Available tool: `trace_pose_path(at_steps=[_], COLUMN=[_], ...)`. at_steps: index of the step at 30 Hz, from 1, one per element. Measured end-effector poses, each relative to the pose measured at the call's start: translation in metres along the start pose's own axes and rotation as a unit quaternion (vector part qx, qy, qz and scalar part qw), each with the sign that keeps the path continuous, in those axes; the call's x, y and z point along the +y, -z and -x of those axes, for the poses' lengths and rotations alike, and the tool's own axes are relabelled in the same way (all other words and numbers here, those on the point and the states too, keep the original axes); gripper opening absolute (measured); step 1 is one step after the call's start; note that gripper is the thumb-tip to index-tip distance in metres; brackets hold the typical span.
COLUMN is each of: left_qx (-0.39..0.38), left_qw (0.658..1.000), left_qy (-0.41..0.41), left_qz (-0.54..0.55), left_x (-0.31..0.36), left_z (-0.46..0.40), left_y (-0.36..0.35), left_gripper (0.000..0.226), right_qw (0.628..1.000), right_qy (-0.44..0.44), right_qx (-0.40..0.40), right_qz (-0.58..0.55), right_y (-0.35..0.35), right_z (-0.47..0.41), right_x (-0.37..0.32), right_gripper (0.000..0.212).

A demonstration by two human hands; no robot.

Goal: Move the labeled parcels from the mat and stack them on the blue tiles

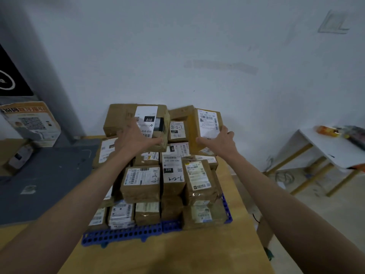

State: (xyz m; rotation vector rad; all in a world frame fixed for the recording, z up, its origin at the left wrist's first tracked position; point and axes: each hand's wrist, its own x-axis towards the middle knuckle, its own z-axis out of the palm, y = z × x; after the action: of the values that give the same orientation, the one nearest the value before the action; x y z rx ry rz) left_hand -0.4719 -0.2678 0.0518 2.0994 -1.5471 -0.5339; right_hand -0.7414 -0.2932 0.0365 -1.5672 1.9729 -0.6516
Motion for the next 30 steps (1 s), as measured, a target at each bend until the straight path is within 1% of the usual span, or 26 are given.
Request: trace_pose_path(at_steps=[4,7,10,16,23,30], left_qx=[0.013,0.036,0.047,0.038,0.018,-0.003], left_qw=[1.000,0.999,0.998,0.997,0.998,0.998], left_qy=[0.021,0.031,0.036,0.061,0.056,0.056], left_qz=[-0.005,0.012,0.007,-0.010,-0.014,-0.023], left_x=[0.023,0.036,0.044,0.048,0.047,0.044], left_z=[-0.009,-0.016,-0.027,-0.051,-0.074,-0.101], left_y=[-0.028,-0.043,-0.053,-0.060,-0.072,-0.081], left_gripper=[0.115,0.111,0.109,0.115,0.111,0.111], right_qw=[1.000,0.999,0.998,0.997,0.995,0.992], right_qy=[-0.022,-0.031,-0.035,-0.034,-0.039,-0.041], right_qx=[-0.016,-0.028,-0.037,-0.048,-0.050,-0.061], right_qz=[0.015,0.023,0.031,0.048,0.075,0.105], right_y=[0.006,0.001,-0.007,-0.026,-0.046,-0.072], right_z=[-0.041,-0.066,-0.087,-0.124,-0.164,-0.187], right_x=[0.034,0.050,0.058,0.055,0.048,0.033], right_gripper=[0.114,0.113,0.114,0.116,0.119,0.111])
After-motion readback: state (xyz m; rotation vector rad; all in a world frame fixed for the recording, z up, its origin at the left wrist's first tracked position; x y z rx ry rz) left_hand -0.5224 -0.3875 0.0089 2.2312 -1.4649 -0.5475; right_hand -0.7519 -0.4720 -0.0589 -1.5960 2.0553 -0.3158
